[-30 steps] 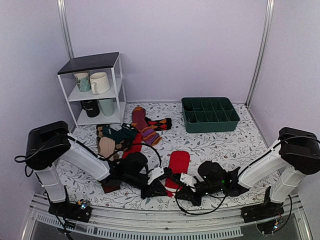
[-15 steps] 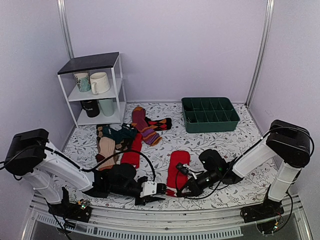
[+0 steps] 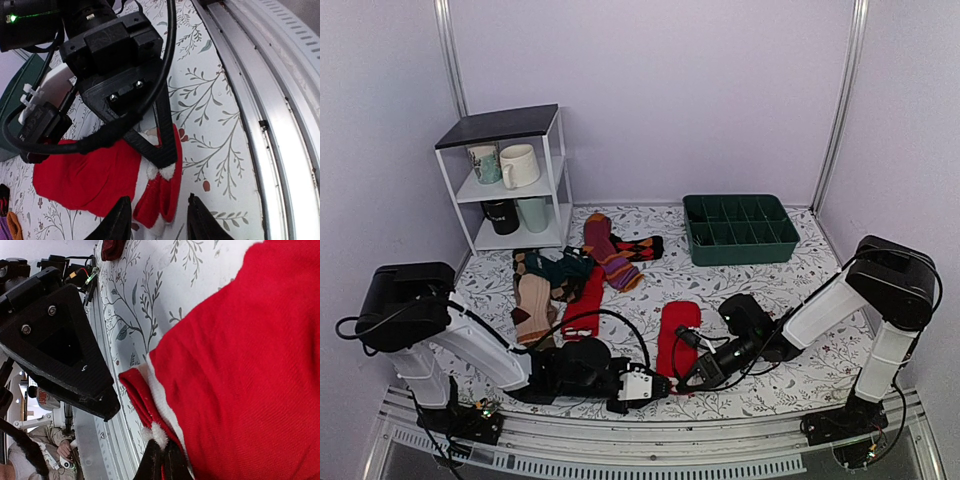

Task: Roll the socks
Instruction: Roll a pair of socks at the center of the board.

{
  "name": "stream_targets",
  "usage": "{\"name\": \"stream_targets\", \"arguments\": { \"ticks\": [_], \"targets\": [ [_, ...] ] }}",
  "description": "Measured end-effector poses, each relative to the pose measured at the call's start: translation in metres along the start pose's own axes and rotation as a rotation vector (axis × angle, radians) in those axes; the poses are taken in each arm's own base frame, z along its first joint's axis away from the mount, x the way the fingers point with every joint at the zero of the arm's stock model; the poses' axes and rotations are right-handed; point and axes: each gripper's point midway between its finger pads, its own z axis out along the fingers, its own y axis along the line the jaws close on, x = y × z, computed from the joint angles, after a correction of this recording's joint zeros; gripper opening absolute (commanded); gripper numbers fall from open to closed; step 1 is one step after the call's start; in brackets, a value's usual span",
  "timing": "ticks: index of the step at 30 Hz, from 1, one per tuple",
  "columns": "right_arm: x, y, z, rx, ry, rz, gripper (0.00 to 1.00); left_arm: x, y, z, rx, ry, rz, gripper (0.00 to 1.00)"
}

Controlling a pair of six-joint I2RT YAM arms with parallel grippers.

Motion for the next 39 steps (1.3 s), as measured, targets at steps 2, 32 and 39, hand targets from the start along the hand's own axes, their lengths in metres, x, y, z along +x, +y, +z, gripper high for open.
{"name": "stream_targets", "arguments": {
  "ticks": [2, 32, 39],
  "targets": [
    [0.0, 0.0, 0.0, -0.002, 0.002, 0.003, 0.0, 0.0, 0.001, 0.004, -0.005, 0.002, 0.007, 0.39],
    [0.004, 0.001, 0.0, -0.029, 0.007, 0.021, 0.01, 0.014, -0.004, 0.032, 0.005, 0.091, -0.041, 0.27],
    [0.005, 0.001, 0.0, -0.038, 0.01, 0.021, 0.01, 0.015, -0.004, 0.029, 0.005, 0.098, -0.053, 0.13]
  ]
}}
